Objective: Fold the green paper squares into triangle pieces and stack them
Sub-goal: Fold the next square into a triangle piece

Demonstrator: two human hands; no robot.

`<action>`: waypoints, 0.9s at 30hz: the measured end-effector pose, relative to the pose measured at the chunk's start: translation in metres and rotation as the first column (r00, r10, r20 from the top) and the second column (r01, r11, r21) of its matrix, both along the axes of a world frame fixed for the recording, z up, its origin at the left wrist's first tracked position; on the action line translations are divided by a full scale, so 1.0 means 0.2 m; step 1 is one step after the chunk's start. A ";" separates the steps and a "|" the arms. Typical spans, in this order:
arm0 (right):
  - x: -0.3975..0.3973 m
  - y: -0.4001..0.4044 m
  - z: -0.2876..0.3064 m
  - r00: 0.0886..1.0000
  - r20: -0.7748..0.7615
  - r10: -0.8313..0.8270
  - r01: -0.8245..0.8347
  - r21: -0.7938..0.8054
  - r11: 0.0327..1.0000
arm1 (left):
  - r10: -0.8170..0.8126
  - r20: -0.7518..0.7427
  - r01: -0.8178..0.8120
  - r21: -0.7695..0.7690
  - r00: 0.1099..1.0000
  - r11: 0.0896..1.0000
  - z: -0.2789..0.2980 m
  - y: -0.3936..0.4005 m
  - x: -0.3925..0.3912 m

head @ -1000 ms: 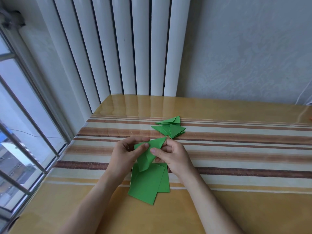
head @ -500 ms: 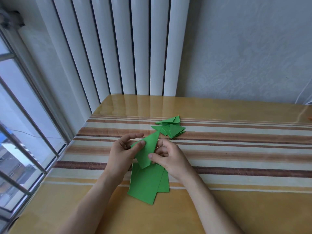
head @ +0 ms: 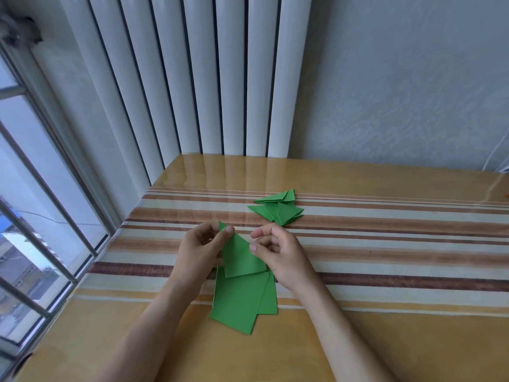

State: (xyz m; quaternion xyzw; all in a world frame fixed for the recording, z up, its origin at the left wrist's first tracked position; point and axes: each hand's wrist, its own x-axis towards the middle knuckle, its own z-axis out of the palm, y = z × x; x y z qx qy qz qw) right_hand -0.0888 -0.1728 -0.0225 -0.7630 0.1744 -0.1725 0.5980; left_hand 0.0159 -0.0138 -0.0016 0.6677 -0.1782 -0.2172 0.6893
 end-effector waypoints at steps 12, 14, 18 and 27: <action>-0.01 0.03 0.01 0.999 0.017 0.044 -0.042 -0.129 0.991 | -0.004 0.009 0.004 0.049 1.000 0.999 0.03 -0.01 -0.04; -0.01 0.03 0.01 0.999 0.005 0.039 -0.038 -0.122 0.992 | 0.056 0.001 -0.056 0.001 0.998 0.998 0.03 0.00 -0.02; -0.01 0.02 0.01 0.999 -0.018 0.036 -0.037 -0.110 0.993 | 0.141 0.005 -0.141 -0.048 0.990 0.989 0.02 0.02 0.03; -0.01 0.03 0.02 0.999 -0.005 0.053 -0.053 -0.107 0.993 | -0.103 0.094 0.094 0.100 0.990 0.991 0.01 0.01 -0.03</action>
